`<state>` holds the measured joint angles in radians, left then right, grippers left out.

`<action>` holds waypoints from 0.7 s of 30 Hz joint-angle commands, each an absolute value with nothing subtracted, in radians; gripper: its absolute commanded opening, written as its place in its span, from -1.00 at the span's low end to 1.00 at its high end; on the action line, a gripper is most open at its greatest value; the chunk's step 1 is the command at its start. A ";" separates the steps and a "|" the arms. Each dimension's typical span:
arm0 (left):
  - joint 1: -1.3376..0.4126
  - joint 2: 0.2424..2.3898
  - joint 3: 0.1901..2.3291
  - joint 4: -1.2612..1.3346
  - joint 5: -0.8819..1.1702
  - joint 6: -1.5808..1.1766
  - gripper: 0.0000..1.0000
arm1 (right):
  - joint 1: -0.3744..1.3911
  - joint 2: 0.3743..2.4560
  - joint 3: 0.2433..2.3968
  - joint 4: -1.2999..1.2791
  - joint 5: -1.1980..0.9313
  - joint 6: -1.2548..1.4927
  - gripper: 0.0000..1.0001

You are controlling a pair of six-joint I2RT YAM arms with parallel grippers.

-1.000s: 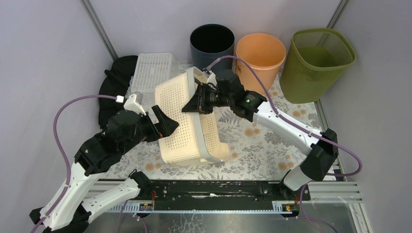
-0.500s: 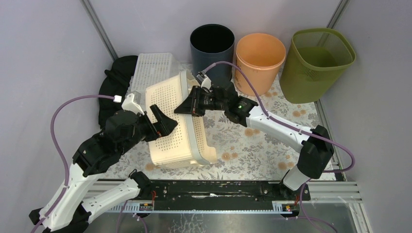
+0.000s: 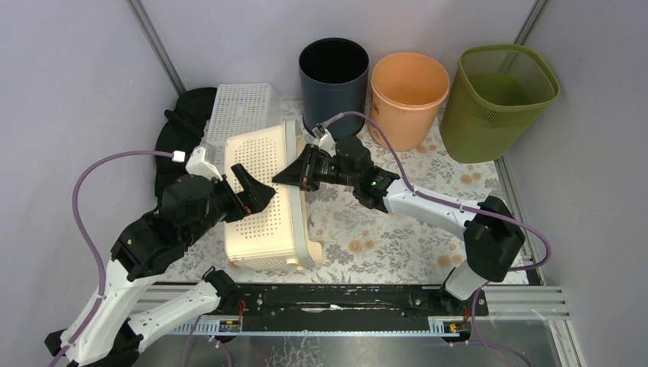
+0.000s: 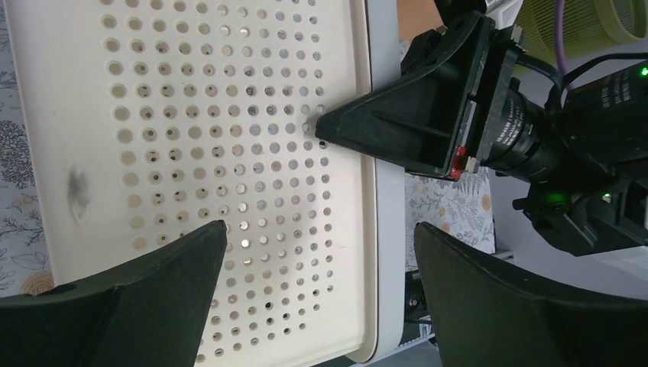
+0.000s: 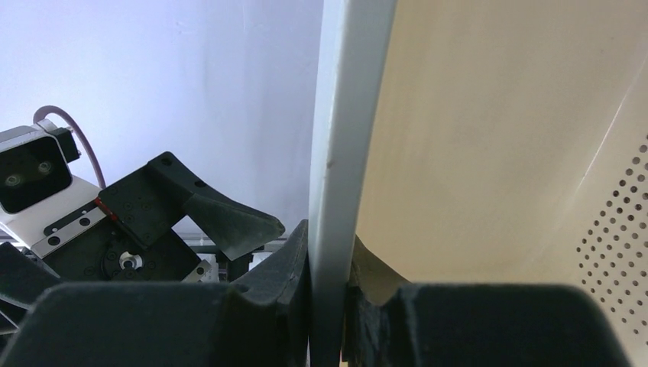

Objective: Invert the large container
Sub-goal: Turn the container upside down at the center of the board.

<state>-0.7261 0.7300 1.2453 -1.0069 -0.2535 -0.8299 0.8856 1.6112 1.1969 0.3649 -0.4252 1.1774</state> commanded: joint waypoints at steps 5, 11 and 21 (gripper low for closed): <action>-0.730 0.721 1.247 -1.025 -0.299 -0.822 1.00 | 0.901 1.595 1.114 0.583 -0.314 1.155 -1.00; -0.730 0.721 1.252 -1.029 -0.306 -0.825 1.00 | 0.901 1.631 1.157 0.515 -0.324 1.171 -1.00; -0.730 0.706 1.254 -1.048 -0.320 -0.833 1.00 | 0.898 1.693 1.197 0.436 -0.337 1.229 -0.96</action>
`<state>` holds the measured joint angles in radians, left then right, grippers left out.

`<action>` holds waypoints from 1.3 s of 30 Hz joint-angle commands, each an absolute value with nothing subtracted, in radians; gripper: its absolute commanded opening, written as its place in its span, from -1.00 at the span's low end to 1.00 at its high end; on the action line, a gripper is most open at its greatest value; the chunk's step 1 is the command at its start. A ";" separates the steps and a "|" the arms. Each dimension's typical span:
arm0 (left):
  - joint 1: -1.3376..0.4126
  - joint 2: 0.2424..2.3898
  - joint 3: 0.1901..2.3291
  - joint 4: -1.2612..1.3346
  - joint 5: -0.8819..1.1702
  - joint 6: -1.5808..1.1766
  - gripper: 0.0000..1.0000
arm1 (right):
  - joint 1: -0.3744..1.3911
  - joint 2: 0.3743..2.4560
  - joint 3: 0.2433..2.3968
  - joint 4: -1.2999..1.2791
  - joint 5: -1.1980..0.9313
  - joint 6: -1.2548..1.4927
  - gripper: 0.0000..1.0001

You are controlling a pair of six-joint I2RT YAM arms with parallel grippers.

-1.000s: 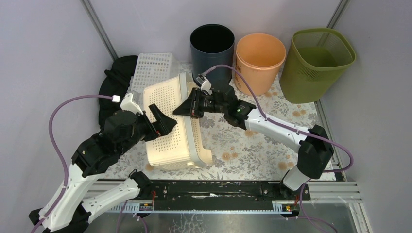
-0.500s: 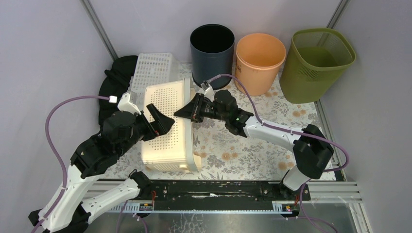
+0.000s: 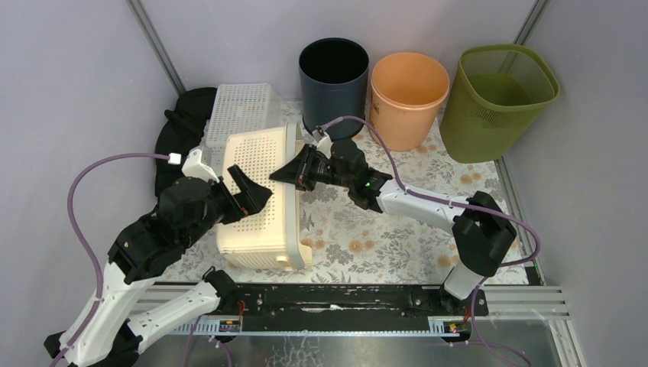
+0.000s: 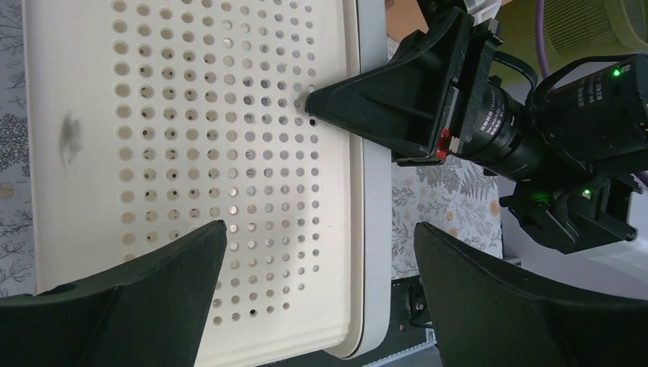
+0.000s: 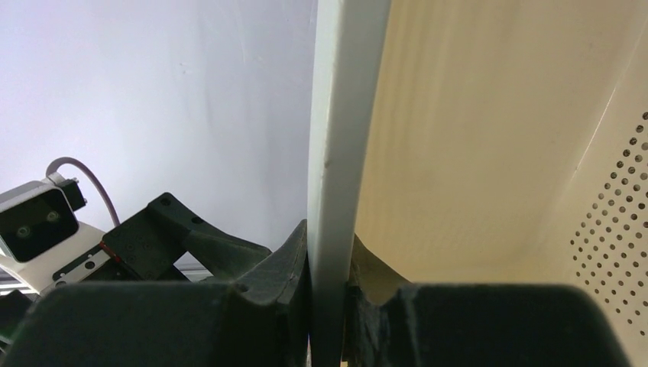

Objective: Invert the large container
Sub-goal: Turn the container upside down at the center of the board.

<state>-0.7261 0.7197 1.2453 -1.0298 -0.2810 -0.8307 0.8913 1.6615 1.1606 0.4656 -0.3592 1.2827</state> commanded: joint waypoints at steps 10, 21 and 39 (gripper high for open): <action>-0.730 0.707 1.274 -1.049 -0.337 -0.824 1.00 | 0.892 1.697 1.239 0.295 -0.342 1.197 -0.02; -0.731 0.711 1.286 -1.049 -0.343 -0.816 1.00 | 0.893 1.705 1.336 0.128 -0.359 1.129 0.60; -0.731 0.703 1.298 -1.063 -0.350 -0.820 1.00 | 0.892 1.669 1.315 0.249 -0.470 1.234 0.41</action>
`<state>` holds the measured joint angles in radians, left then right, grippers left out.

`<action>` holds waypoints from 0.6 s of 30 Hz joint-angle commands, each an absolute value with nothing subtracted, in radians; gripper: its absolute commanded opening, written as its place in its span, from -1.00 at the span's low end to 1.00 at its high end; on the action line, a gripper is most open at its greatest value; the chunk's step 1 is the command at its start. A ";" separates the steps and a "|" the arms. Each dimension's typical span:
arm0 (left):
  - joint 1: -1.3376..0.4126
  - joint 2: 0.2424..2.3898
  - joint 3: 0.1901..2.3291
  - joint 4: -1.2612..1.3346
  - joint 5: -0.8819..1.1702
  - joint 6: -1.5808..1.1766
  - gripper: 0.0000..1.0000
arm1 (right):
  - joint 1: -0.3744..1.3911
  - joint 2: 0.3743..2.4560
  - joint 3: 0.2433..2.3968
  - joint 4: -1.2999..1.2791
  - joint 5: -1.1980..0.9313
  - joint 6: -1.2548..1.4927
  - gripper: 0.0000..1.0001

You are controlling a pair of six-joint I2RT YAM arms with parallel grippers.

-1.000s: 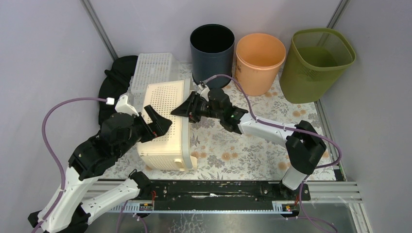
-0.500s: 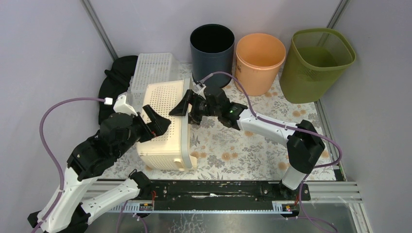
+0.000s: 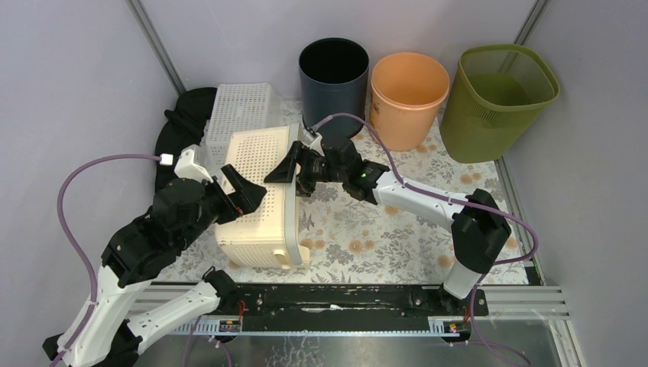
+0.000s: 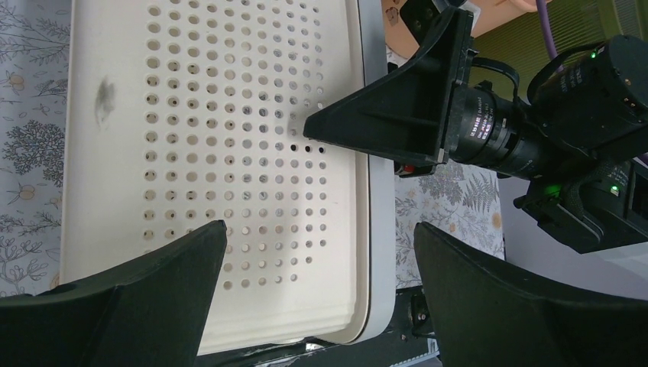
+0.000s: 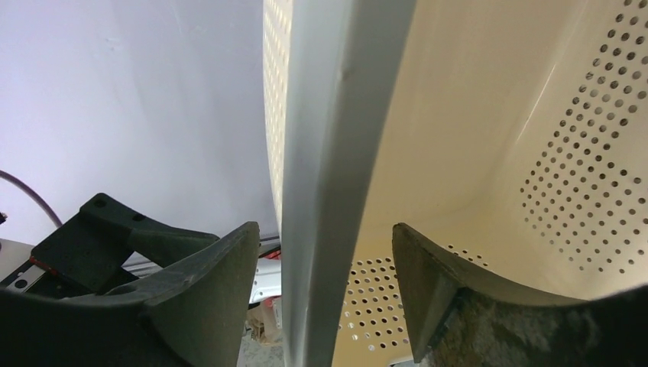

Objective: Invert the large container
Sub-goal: Turn the container upside down at the center of the board.

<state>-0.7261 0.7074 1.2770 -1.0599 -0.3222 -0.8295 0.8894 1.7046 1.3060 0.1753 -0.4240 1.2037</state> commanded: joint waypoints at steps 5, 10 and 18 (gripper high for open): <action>-0.730 0.701 1.298 -1.063 -0.350 -0.823 1.00 | 0.893 1.669 1.306 0.296 -0.498 1.259 0.24; -0.731 0.700 1.302 -1.065 -0.348 -0.822 1.00 | 0.892 1.693 1.288 0.412 -0.535 1.315 -0.04; -0.730 0.706 1.319 -1.070 -0.347 -0.818 1.00 | 0.892 1.755 1.294 0.598 -0.589 1.415 -0.63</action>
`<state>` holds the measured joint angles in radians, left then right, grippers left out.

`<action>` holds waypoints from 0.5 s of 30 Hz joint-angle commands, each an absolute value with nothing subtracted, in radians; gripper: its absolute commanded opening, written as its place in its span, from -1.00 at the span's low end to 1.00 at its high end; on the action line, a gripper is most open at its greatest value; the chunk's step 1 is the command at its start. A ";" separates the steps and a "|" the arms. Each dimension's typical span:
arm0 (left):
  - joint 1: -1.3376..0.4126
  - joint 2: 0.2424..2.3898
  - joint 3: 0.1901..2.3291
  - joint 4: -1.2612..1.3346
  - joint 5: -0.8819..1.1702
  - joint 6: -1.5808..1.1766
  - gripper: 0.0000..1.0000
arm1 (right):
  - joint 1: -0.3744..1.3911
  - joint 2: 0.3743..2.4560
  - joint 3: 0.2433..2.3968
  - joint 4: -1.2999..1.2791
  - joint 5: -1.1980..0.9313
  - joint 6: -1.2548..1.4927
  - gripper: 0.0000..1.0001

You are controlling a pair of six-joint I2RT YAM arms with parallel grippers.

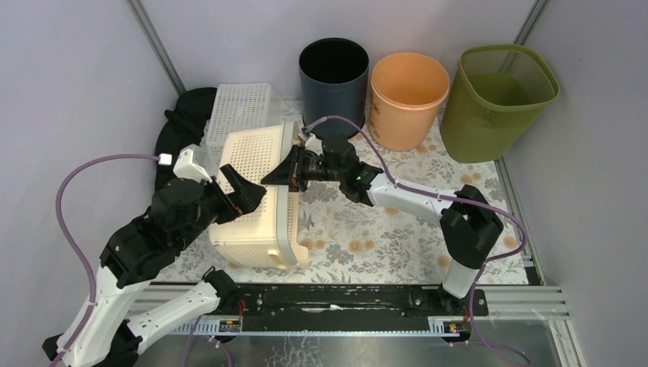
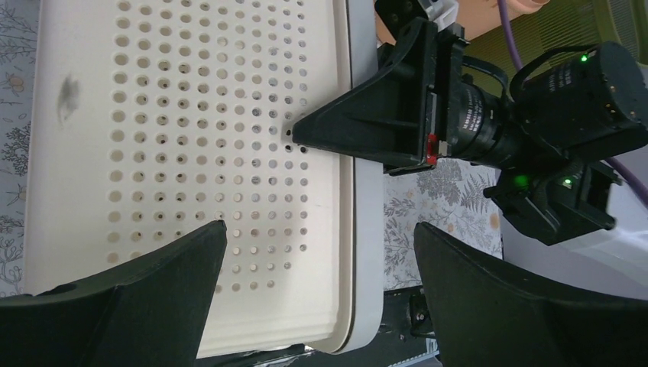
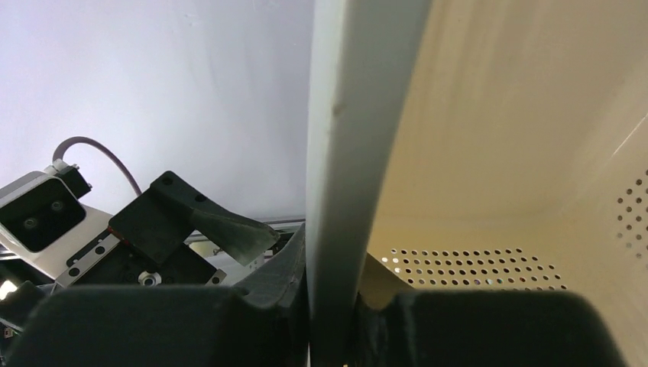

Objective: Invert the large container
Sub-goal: Turn the container upside down at the center of the board.

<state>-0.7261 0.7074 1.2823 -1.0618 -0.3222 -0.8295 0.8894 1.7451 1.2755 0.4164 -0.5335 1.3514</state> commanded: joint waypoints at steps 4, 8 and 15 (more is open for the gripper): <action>-0.730 0.710 1.334 -1.071 -0.346 -0.818 1.00 | 0.891 1.785 1.330 0.670 -0.614 1.457 -0.85; -0.729 0.717 1.364 -1.072 -0.338 -0.819 1.00 | 0.891 1.831 1.382 0.764 -0.637 1.513 -1.00; -0.730 0.739 1.435 -1.072 -0.331 -0.809 1.00 | 0.863 1.926 1.416 1.114 -0.607 1.678 -1.00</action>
<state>-0.7261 0.7258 1.3865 -1.0687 -0.3214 -0.8276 0.8852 1.9121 1.3312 0.7059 -0.6006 1.5330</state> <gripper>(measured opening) 0.998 0.204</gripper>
